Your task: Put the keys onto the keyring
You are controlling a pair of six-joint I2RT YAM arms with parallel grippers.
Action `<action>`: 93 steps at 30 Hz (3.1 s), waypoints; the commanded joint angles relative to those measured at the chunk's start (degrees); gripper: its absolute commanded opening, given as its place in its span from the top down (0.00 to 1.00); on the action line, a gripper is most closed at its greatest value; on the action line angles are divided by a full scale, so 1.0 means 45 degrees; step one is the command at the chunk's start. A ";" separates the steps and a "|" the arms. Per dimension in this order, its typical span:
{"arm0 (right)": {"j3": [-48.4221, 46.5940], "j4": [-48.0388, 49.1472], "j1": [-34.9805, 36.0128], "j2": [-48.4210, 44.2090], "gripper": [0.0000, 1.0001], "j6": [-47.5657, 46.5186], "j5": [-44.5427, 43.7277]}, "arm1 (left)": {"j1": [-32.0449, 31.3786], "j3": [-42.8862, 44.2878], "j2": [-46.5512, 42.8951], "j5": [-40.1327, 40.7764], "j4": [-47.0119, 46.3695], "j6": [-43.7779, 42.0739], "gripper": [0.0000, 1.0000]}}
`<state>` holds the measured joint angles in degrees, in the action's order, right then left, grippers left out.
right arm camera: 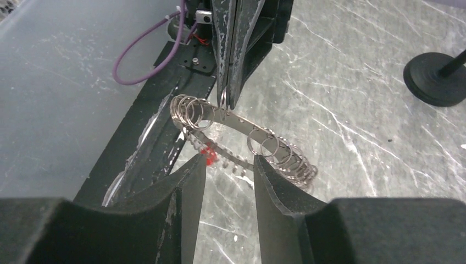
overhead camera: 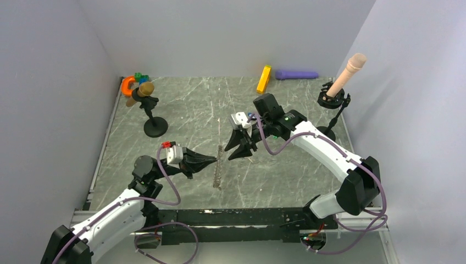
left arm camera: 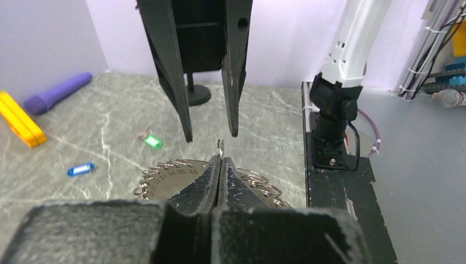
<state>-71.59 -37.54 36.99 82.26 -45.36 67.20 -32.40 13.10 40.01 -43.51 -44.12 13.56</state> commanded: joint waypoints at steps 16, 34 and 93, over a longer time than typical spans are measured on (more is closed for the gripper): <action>-0.1051 -0.3635 0.0001 -0.0460 0.55 -0.4179 0.1656 | 0.0091 0.3210 -0.0808 -0.3446 0.5941 -0.7140 1.00; -0.1897 -0.4686 -0.0055 -0.1507 0.55 -0.4373 0.1476 | 0.0883 0.2308 0.1218 -0.4508 -0.8759 0.3780 1.00; 0.2679 -0.1820 -0.3299 -0.0359 0.30 -0.7828 -0.1599 | 0.1656 0.0160 -0.3900 -0.1727 -0.2257 -0.0075 1.00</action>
<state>-59.20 -42.11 21.85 78.17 -69.69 63.07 -25.30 12.27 26.57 -54.61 -62.52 19.92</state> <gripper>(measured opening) 0.706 0.012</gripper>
